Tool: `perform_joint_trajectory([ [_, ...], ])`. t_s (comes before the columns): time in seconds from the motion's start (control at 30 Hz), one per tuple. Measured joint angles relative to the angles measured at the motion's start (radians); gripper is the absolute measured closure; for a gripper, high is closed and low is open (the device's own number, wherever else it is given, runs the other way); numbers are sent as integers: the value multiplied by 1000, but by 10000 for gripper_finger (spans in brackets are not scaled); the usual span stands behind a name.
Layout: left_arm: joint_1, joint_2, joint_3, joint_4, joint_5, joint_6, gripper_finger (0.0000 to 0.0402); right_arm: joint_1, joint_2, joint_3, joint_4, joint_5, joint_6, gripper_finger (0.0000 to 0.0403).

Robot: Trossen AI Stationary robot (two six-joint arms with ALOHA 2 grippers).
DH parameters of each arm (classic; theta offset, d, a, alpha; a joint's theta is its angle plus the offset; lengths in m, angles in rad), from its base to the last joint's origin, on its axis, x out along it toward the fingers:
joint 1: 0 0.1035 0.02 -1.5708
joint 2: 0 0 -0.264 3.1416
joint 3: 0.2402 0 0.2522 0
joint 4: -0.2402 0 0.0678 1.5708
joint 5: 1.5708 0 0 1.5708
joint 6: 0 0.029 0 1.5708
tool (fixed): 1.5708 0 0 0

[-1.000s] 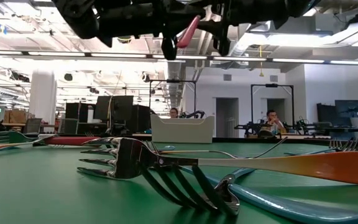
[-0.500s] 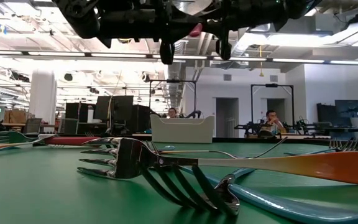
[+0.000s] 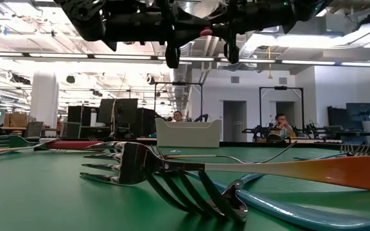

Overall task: Sort silverware by color (type)
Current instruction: Put the pink fork into the transparent bin

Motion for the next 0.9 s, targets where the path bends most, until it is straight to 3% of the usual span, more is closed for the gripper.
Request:
perform_joint_trajectory([
  [0.23, 11, -20, -5, -21, 53, -8, 338, -8, -59, 0, -66, 12, -54, 378],
  [0.4, 42, -104, -5, -144, 137, 25, 333, -59, -177, 2, -255, 127, -129, 384],
  [0.6, 98, -240, -5, -427, 67, 164, 332, -118, -328, 3, -441, 132, -140, 384],
  [0.9, 216, -344, -4, -572, -21, 221, 333, -41, -445, 0, -748, 161, -108, 384],
])
